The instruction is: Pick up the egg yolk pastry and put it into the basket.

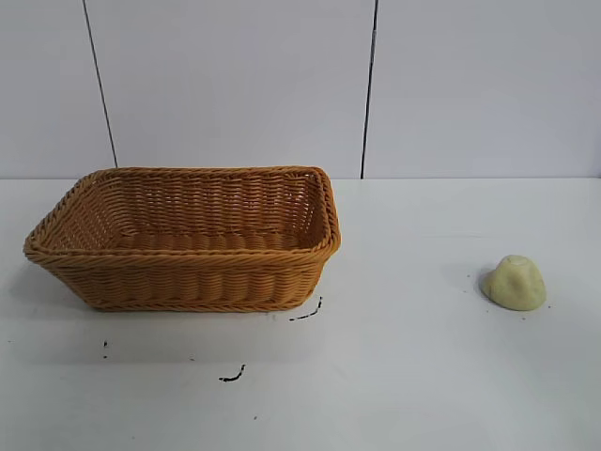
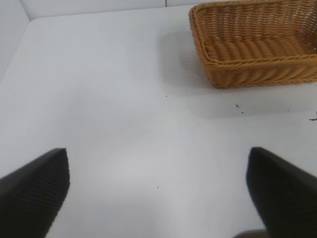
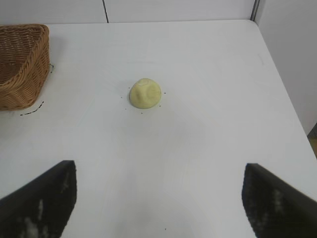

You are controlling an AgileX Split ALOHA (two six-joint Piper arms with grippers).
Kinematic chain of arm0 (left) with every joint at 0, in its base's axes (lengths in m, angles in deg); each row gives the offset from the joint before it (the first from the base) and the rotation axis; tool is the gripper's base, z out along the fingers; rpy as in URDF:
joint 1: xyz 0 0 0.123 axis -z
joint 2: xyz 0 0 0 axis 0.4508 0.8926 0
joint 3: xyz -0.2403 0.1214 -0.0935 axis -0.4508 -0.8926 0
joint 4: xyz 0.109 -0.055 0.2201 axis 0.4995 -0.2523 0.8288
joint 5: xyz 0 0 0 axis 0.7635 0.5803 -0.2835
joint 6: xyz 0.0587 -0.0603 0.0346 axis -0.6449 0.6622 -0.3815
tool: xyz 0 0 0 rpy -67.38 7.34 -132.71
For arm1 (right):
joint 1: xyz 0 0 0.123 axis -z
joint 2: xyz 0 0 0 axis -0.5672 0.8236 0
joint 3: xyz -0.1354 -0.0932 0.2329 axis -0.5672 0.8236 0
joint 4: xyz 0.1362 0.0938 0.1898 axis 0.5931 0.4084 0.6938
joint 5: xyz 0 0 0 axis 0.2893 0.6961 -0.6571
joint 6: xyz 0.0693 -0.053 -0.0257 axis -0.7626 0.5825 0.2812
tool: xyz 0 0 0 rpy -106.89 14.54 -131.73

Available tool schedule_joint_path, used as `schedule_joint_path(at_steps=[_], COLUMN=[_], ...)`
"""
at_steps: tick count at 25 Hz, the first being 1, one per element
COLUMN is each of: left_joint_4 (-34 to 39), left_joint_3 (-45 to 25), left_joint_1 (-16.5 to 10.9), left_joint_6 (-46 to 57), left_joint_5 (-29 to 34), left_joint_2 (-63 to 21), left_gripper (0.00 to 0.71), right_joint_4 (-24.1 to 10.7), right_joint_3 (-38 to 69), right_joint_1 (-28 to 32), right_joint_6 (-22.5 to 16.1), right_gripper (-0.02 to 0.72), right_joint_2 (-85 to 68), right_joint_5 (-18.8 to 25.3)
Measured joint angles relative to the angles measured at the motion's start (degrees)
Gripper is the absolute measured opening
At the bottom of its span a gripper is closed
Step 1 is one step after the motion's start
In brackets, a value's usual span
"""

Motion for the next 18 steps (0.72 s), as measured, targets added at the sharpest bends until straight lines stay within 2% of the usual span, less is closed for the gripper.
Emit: schedule_joint_path(at_steps=[11, 18], left_joint_4=[0.0, 0.0], left_joint_3=[0.0, 0.0], left_joint_1=[0.0, 0.0], left_joint_6=[0.0, 0.0], left_joint_5=[0.0, 0.0], left_joint_2=[0.0, 0.0], left_gripper=[0.697, 0.697], right_joint_4=[0.0, 0.0], right_joint_3=[-0.3, -10.0], right_joint_1=[0.0, 0.0], right_joint_6=[0.0, 0.0], right_gripper=[0.646, 0.689], right_joint_2=[0.5, 20.1], right_joint_5=[0.1, 0.2])
